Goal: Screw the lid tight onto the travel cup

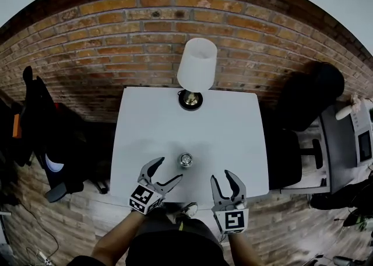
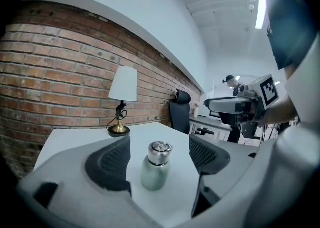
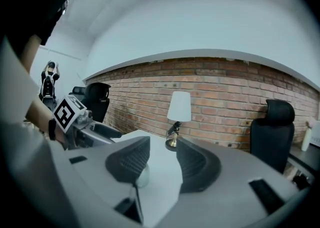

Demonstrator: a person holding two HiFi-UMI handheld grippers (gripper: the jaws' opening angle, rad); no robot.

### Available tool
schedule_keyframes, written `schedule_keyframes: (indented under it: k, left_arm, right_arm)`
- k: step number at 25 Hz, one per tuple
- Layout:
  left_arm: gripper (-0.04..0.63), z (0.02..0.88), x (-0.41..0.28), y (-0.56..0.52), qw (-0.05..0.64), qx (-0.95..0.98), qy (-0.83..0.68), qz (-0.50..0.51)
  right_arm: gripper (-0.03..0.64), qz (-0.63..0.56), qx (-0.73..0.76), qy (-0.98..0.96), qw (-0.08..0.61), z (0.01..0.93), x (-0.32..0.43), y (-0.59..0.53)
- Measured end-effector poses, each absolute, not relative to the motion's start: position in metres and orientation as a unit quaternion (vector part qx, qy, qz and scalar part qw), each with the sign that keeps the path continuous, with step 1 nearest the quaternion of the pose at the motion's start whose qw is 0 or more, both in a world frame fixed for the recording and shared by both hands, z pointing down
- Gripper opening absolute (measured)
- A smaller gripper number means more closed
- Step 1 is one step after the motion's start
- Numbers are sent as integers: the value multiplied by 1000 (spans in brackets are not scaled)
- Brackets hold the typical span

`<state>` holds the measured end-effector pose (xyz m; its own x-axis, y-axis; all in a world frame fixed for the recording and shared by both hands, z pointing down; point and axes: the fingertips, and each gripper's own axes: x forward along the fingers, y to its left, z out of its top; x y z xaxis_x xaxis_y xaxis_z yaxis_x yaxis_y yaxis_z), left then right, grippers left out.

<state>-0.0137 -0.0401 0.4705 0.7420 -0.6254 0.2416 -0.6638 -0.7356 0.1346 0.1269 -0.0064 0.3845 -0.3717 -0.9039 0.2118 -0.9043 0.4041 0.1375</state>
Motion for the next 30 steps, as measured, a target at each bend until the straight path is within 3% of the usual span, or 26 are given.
schedule_keyframes:
  k: [4,6,12,22,26,30]
  left_arm:
    - [368,457,-15,-36,99,925,-357,80]
    - [226,452,-16,-34,90,926,-356,85]
    - [68,426,-23,-33,65,927,-362,77]
    - [28,327,-51,-37,-23,913,-406,9]
    - [25,284,-66,-26,-74,904,-421,-8]
    - [25,263,-77,-11,-49,898,-437,-16]
  right_arm:
    - [164,-9,557,-822,116,371,140,-4]
    - [163,-8,560,-820,117,367,144,-2]
    - [149,-9,576,-811,104,357,154,7]
    - [17,-27,605,-792,74,322,180,6]
    - [14,-19,596,-801,57,305,176,4]
    - [14,-28,592,-804,45,295,176,1]
